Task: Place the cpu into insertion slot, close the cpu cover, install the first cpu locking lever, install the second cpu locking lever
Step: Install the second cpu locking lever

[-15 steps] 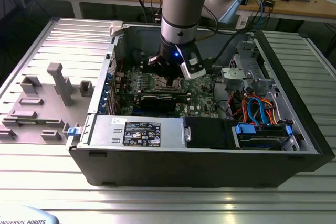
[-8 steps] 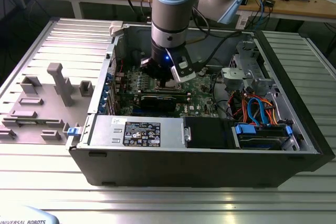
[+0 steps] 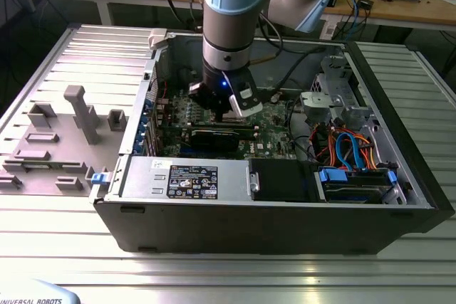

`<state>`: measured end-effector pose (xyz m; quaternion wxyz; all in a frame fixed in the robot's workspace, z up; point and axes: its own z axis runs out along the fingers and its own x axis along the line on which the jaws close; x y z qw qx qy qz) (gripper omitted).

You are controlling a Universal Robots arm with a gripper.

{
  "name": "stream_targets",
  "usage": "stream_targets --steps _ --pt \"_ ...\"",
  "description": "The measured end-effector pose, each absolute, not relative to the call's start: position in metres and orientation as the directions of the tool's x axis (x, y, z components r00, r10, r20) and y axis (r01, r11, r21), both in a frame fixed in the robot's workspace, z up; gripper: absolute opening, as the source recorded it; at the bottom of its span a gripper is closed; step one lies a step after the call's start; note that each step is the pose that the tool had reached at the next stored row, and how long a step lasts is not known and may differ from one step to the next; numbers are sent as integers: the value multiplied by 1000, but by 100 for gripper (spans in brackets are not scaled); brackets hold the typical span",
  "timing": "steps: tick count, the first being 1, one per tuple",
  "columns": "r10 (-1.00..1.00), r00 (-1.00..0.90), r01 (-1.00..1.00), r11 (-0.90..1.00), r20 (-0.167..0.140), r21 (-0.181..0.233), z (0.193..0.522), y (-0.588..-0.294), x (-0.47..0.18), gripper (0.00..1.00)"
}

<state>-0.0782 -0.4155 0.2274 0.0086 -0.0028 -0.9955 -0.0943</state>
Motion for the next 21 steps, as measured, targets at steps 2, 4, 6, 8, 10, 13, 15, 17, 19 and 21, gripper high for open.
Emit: stream_targets --steps 2,4,6,8,10,13,15,17,19,21 --pt "4 -1000 7 981 18 196 227 -417 -79 11" --pt "3 -1000 7 979 18 204 225 -418 -80 11" --pt "3 -1000 7 977 18 211 224 -419 -81 11" --pt "3 -1000 7 975 18 221 222 -419 -83 11" --pt "1 -1000 6 973 18 229 220 -421 -84 11" --pt "1 -1000 5 972 18 233 218 -422 -84 11" --pt "0 -1000 5 972 18 236 216 -423 -85 11" --pt "-1 -1000 4 970 18 241 214 -423 -87 11" --pt "-1 -1000 4 969 18 246 212 -423 -88 11" --pt "-1 -1000 4 969 18 246 212 -423 -88 11"
